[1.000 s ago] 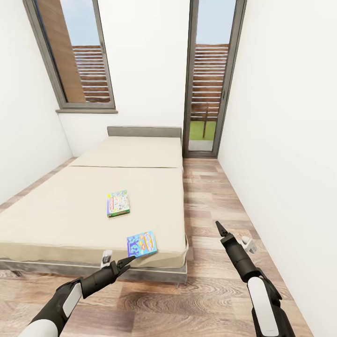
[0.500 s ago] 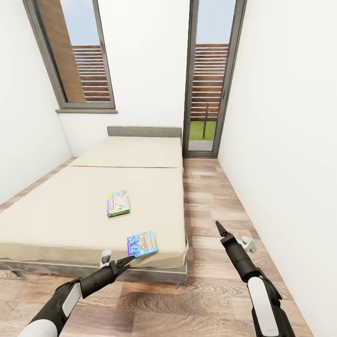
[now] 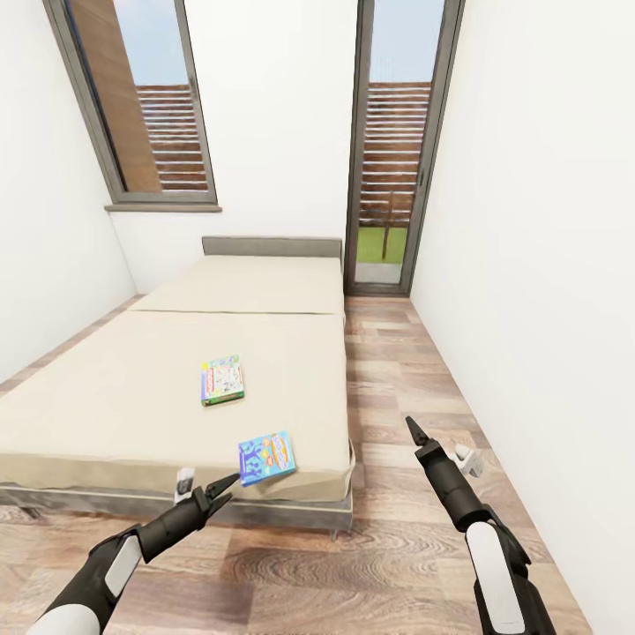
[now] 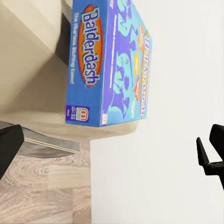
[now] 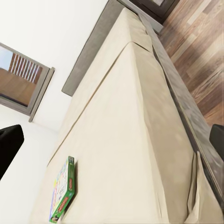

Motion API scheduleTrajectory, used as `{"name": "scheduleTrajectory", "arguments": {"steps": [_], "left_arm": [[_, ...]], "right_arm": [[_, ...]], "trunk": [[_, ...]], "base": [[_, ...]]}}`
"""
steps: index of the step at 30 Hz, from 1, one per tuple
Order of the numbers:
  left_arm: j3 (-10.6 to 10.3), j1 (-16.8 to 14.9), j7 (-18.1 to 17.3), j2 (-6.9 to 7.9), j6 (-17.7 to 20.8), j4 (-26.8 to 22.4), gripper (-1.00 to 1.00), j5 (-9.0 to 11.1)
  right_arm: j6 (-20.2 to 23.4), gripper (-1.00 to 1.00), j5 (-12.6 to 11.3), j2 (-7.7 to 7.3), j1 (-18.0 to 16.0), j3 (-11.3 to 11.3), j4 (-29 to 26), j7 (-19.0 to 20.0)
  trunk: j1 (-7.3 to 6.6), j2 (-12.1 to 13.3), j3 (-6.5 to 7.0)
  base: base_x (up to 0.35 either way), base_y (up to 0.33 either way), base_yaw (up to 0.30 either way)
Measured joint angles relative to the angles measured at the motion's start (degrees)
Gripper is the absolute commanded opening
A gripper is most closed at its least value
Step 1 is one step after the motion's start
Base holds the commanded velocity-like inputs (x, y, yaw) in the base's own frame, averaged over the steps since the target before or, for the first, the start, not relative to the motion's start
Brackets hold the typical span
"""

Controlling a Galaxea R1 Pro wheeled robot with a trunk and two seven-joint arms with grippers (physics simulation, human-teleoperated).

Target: Put all the toys in the child's room - the three board games (two on the bed and one on the table), the two jigsaw puzzles on the table, and the tennis ball on the table - inside the toy box on the table in the child's room.

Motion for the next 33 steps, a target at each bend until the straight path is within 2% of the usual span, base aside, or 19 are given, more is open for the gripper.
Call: {"name": "scheduleTrajectory", "arguments": {"steps": [5,13,22,33], "left_arm": [[0.25,-0.01,-0.06,0.13,0.01,0.00,1.00,-0.01],[0.33,-0.02,-0.04,0.17,-0.02,0.01,1.00,0.00],[0.34,0.00,0.10,0.15,0.00,0.00,1.00,-0.01],[0.30,0.00,0.21,0.09,-0.02,0.01,1.00,0.00]], "right_arm": [[0.00,1.00,0.00,0.00,0.00,0.01,0.00,0.01],[0.00,1.00,-0.01,0.00,0.00,0.01,0.01,0.01],[0.00,1.00,0.00,0.00,0.00,0.02,0.01,0.01],[0.00,1.00,-0.01,0.00,0.00,0.02,0.01,0.01]], "trunk": [[1.10,-2.01,-0.90],[1.10,-2.02,-0.90],[3.08,-5.62,-2.51],[3.08,-5.63,-2.52]], "base": [[0.000,0.000,0.000],[0.000,0.000,0.000],[0.000,0.000,0.000],[0.000,0.000,0.000]]}}
